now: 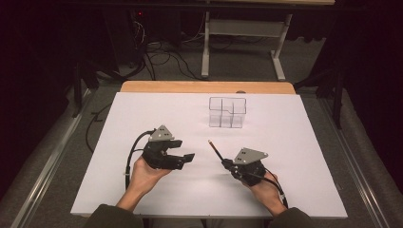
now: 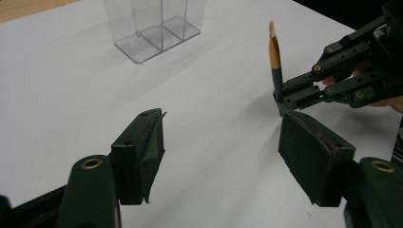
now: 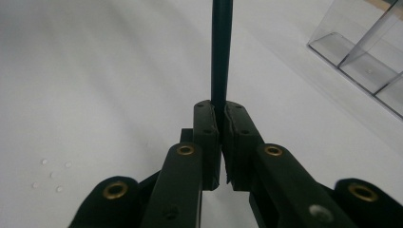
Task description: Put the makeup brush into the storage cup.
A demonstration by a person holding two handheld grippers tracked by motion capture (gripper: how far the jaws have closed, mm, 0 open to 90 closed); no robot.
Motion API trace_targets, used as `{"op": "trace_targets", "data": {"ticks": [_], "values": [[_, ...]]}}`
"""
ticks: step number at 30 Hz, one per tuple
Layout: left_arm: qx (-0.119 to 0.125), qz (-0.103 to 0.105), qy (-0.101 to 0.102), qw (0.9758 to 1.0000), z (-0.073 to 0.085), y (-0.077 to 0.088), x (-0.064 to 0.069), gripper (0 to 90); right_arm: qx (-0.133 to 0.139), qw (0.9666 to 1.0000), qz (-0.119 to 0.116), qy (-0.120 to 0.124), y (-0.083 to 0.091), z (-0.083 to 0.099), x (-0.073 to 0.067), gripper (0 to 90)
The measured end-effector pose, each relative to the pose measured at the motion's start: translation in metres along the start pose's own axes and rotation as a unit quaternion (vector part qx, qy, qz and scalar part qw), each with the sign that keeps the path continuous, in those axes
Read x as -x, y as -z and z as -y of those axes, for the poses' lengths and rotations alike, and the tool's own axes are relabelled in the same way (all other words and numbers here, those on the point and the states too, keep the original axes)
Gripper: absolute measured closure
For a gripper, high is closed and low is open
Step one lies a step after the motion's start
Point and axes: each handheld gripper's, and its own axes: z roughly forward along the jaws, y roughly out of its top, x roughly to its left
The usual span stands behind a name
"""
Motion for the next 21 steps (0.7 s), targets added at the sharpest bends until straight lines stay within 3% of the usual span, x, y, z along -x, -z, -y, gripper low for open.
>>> {"op": "trace_targets", "data": {"ticks": [8, 21], "values": [[0.009, -0.009, 0.006, 0.9999, 0.006, 0.006, -0.005, 32.0, 0.001, 1.0, 0.0, -0.006, 0.002, 0.001, 0.002, 86.8], [0.029, -0.042, 0.022, 0.9984, 0.024, 0.018, -0.019, 31.0, 0.009, 0.9999, 0.005, -0.012, 0.006, 0.001, 0.006, 86.9]]}}
